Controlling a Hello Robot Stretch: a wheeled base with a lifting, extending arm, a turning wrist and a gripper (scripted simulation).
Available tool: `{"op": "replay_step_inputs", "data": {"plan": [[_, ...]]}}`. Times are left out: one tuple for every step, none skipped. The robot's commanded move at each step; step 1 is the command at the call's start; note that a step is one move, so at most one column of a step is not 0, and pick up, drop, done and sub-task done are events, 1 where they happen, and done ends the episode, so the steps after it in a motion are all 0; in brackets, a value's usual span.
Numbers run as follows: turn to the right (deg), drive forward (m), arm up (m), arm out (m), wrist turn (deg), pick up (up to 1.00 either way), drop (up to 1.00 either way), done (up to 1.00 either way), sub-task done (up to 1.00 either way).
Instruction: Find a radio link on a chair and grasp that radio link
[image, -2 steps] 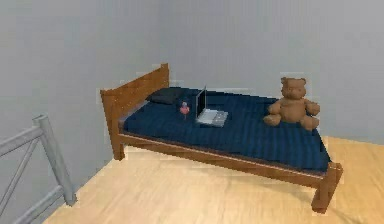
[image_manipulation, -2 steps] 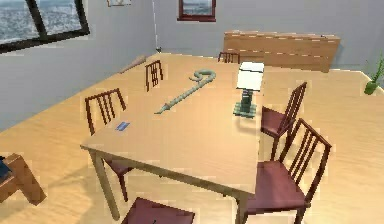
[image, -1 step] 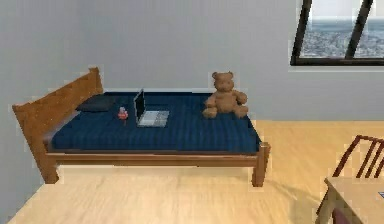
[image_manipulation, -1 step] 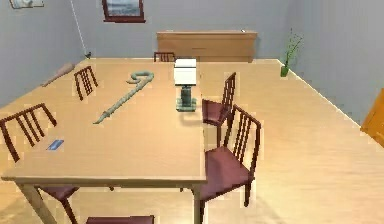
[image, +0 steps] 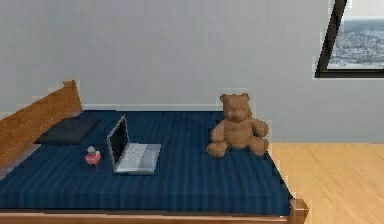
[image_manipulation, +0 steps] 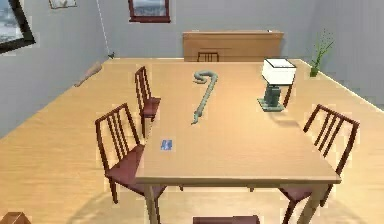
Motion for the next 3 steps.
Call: {"op": "replay_step_inputs", "data": {"plan": [[45.0, 0.00, 0.00, 0.00, 0.0, 0.00, 0.00, 0.00, 0.00], [0.0, 0.80, 0.00, 0.00, 0.0, 0.00, 0.00, 0.00, 0.00], [45.0, 0.00, 0.00, 0.00, 0.0, 0.00, 0.00, 0.00, 0.00]]}}
